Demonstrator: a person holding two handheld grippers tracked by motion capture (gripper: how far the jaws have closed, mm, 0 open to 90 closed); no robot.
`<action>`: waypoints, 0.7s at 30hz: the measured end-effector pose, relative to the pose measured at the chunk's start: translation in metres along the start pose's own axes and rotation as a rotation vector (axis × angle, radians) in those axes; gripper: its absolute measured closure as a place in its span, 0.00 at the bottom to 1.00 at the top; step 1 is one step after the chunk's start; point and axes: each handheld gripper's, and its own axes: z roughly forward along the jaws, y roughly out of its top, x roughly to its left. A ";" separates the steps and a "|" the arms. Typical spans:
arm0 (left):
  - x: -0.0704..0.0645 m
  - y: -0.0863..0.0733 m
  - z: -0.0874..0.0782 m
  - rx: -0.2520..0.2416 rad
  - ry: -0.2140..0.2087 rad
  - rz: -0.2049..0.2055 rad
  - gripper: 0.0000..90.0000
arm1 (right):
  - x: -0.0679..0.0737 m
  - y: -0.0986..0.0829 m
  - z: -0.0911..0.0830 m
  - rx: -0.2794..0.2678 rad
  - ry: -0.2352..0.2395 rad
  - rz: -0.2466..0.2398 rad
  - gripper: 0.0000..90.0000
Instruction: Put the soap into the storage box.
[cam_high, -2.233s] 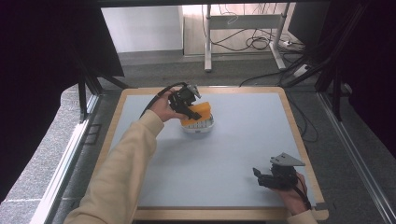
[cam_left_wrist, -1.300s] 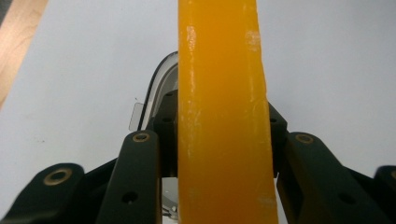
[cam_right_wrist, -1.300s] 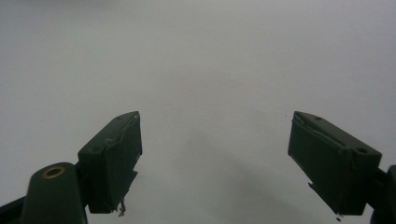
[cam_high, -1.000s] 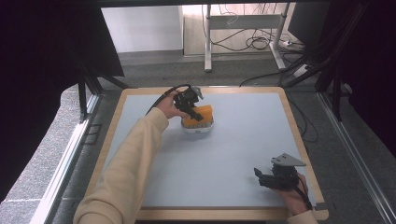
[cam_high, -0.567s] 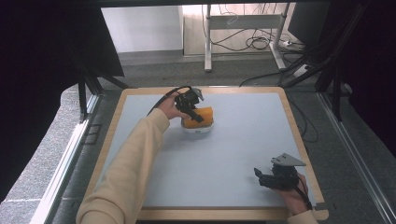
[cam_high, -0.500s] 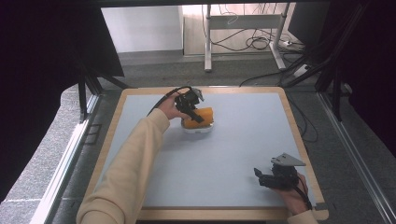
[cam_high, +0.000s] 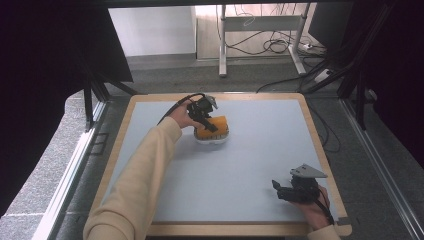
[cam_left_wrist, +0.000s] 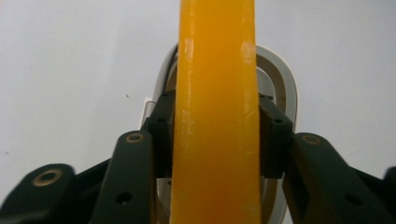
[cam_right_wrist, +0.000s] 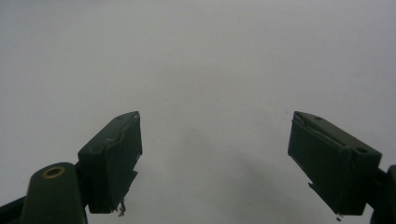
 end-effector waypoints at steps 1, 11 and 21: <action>-0.001 0.001 -0.003 -0.017 0.011 0.004 0.60 | 0.000 0.000 0.000 0.001 0.000 -0.002 0.20; -0.006 0.008 -0.024 -0.103 0.168 0.019 0.41 | 0.001 0.000 0.000 0.002 -0.002 -0.003 0.20; -0.015 0.011 -0.040 -0.161 0.140 -0.033 0.40 | 0.001 0.000 0.000 0.000 0.001 -0.004 0.20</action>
